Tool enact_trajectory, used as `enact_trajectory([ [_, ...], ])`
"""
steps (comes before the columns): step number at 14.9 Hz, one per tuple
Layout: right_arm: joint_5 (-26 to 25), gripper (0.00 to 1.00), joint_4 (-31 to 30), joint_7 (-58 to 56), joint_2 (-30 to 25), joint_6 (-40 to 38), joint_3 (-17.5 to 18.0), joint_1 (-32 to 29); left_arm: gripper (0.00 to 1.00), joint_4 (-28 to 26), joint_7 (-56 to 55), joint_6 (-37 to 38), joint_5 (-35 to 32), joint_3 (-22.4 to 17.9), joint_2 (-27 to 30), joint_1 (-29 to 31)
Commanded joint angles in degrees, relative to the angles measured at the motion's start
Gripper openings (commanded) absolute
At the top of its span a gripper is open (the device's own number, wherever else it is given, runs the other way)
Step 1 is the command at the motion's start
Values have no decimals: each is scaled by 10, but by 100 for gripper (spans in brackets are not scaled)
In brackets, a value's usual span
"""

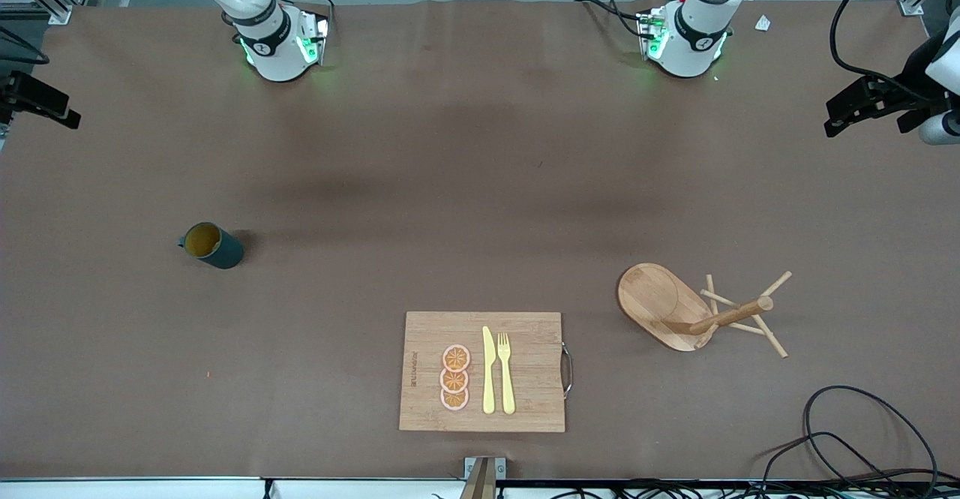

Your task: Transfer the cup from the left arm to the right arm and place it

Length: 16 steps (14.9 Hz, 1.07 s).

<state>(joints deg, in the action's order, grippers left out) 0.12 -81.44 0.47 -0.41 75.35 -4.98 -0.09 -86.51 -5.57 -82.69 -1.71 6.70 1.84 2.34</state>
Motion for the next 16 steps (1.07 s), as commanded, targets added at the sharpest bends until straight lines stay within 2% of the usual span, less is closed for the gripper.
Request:
enact_trajectory([
  [1, 6, 100, -38, 5, -30, 14, 0, -1, 100, -9, 7, 4, -3, 0, 15, 2],
  [5, 6, 100, -109, 1, -70, 73, 1, 1, 100, -1, 7, 4, -7, 0, 12, 0],
  [16, 7, 100, -108, -16, -69, 69, 0, -1, 100, 2, -4, 5, -4, 16, 10, -2],
])
